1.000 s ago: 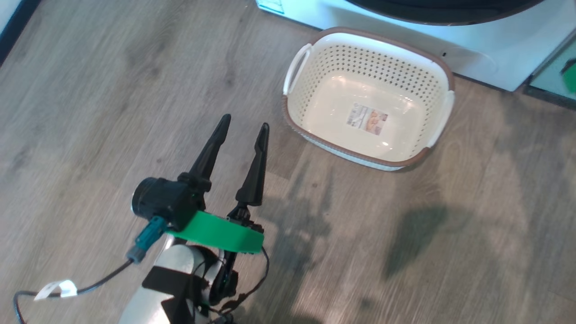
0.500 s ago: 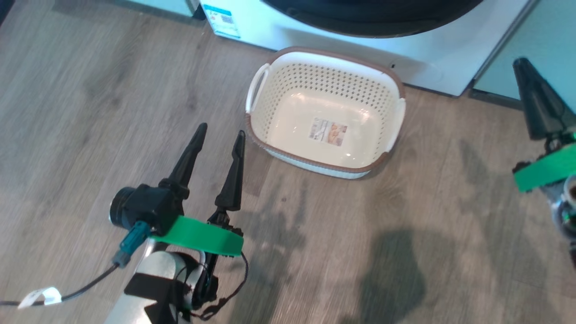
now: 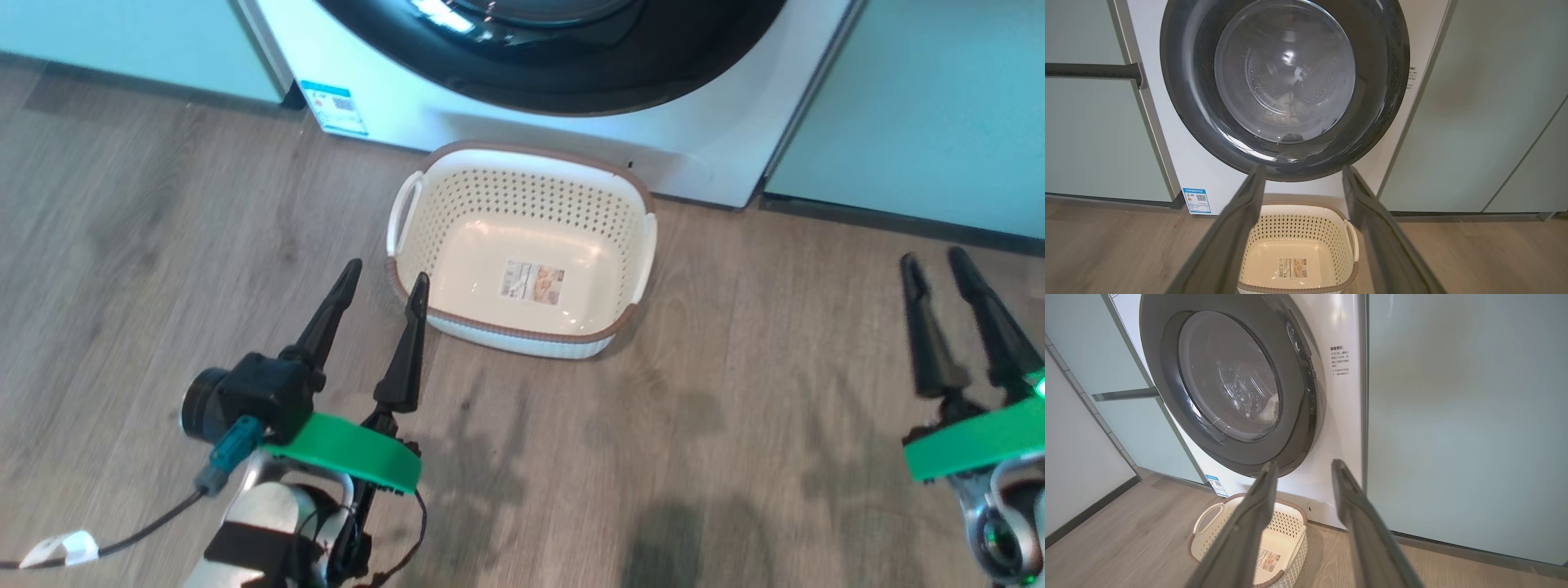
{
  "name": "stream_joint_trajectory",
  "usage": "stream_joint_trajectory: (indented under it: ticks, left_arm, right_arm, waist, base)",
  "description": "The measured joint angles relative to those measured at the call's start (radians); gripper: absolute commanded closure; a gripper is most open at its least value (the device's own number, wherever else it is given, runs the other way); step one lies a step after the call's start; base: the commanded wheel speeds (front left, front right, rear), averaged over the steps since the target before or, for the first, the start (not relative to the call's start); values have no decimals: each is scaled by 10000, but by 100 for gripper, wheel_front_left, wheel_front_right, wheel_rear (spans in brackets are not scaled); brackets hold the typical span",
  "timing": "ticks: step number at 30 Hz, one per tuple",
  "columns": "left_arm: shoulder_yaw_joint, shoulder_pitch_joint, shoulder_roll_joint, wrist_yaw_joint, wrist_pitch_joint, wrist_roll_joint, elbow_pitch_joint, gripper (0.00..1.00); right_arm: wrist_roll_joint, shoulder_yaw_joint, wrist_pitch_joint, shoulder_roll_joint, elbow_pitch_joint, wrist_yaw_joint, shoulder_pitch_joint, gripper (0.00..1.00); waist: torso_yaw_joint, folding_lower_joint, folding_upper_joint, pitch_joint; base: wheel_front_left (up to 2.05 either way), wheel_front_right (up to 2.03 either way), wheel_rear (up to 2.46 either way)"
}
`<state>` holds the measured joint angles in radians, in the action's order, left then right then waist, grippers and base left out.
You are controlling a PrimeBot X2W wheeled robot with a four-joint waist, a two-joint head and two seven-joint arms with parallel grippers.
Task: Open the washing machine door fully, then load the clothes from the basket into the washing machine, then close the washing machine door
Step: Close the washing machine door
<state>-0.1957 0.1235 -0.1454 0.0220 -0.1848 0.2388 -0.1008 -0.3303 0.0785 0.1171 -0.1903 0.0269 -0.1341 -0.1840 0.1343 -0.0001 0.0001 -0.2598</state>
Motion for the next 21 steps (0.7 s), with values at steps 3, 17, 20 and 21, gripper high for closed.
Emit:
stream_joint_trajectory:
  ticks: [3, 17, 20, 21]
  left_arm:
    - [-2, -2, -38, 2, 100, 2, -71, 0]
    - [84, -714, -359, 245, 625, 153, -217, 0]
    - [144, -878, -366, 265, 637, 253, -255, 0]
    - [174, -943, -372, 267, 690, 268, -270, 0]
  right_arm:
    - [144, -284, -105, 288, -280, 0, 409, 0]
    - [502, -840, -430, 1062, -1053, 0, 1863, 0]
    - [514, -915, -487, 1104, -1179, 0, 2204, 0]
    - [554, -926, -522, 1127, -1237, 0, 2302, 0]
  waist:
    - [-192, 0, 0, 177]
    - [-1131, 0, 0, 963]
    - [-1296, 0, 0, 1141]
    - [-1344, 0, 0, 1194]
  base:
    - [0, 0, 0]
    - [0, 0, 0]
    - [0, 0, 0]
    - [0, 0, 0]
